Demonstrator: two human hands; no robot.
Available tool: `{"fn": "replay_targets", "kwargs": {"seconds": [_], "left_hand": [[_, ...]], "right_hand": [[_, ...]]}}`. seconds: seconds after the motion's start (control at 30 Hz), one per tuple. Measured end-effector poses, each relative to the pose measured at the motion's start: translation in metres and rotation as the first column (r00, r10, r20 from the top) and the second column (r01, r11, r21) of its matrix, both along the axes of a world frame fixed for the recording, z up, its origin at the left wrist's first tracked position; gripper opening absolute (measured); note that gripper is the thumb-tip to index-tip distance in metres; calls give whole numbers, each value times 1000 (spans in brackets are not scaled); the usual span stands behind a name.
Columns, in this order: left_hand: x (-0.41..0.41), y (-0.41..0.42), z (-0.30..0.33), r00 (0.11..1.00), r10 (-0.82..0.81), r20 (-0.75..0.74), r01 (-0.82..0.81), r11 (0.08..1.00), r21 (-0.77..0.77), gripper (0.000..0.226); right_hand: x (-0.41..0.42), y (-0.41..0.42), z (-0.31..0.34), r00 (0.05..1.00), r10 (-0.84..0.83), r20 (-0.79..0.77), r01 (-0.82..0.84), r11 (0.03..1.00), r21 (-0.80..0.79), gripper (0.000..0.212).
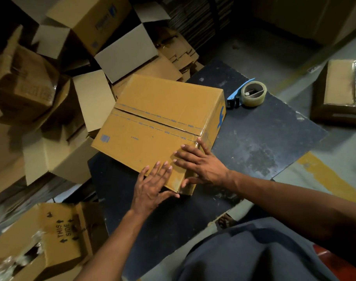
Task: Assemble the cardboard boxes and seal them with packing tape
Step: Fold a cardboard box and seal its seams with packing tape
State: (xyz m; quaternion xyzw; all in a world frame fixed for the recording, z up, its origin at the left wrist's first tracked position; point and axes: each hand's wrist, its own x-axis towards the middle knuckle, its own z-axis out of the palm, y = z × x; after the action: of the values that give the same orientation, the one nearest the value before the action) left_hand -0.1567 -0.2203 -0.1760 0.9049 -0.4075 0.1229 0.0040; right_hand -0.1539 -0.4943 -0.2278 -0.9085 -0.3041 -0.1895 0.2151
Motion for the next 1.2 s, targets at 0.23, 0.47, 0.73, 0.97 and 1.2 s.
{"fn": "replay_targets", "kwargs": {"seconds": [0.23, 0.47, 0.73, 0.97, 1.2], "left_hand": [[-4, -9, -3, 996, 82, 18, -81, 994, -69, 99], [-32, -25, -10, 988, 142, -65, -150, 979, -141, 67], [-48, -52, -28, 973, 228, 23, -202, 903, -380, 43], [-50, -47, -28, 963, 266, -40, -261, 891, -372, 54], [-57, -60, -28, 936, 326, -129, -348, 818, -459, 40]], "right_hand": [[-2, 9, -2, 998, -59, 20, 60, 998, -14, 92], [-2, 1, 0, 1000, -7, 13, 7, 1000, -25, 73], [-3, 4, -1, 998, -22, 65, 19, 999, 45, 55], [4, -4, 4, 998, 12, 54, -9, 999, -42, 69], [-1, -3, 9, 1000, 8, 28, -6, 996, -85, 57]]}}
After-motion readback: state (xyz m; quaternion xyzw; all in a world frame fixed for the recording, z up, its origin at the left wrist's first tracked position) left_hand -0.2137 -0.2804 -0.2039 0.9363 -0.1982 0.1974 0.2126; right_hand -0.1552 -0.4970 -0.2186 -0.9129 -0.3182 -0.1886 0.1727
